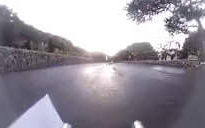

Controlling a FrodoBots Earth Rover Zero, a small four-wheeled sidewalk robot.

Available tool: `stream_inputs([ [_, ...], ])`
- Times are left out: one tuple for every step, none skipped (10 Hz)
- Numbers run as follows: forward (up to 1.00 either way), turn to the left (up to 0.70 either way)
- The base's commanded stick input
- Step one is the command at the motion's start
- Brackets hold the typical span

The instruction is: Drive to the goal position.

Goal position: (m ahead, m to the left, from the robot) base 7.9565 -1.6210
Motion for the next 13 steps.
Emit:
stream_inputs([
  [0.5,-0.3],
  [0.5,-0.5],
  [0.5,-0.15],
  [0.5,0.0],
  [0.5,0.0],
  [0.5,0.0],
  [0.5,-0.18],
  [0.5,-0.4],
  [0.5,-0.35],
  [0.5,-0.1],
  [0.5,0.0],
  [0.5,0.0],
  [0.5,0.0],
])
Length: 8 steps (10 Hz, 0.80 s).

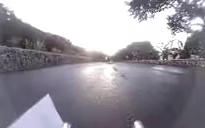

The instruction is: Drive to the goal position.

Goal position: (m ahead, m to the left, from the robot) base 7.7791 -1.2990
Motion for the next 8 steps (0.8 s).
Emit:
stream_inputs([
  [0.5,0.0],
  [0.5,0.0],
  [0.5,0.0],
  [0.5,0.0],
  [0.5,0.0],
  [0.5,0.0],
  [0.5,-0.2],
  [0.5,-0.5],
])
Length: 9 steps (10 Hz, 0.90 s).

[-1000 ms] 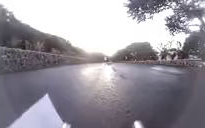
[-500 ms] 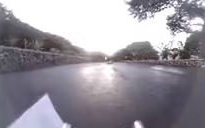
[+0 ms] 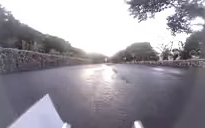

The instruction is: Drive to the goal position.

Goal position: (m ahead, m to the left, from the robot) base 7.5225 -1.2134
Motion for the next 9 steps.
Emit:
stream_inputs([
  [0.5,-0.35],
  [0.5,0.0],
  [0.5,0.0],
  [0.5,0.0],
  [0.5,0.0],
  [0.5,-0.48],
  [0.5,-0.47],
  [0.5,-0.02],
  [0.5,0.0],
])
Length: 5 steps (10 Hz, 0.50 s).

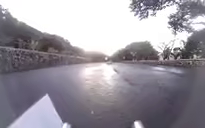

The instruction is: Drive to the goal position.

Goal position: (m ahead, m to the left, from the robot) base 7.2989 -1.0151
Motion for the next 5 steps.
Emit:
stream_inputs([
  [0.5,0.0],
  [0.5,0.0],
  [0.5,-0.16],
  [0.5,-0.47],
  [0.5,-0.36],
])
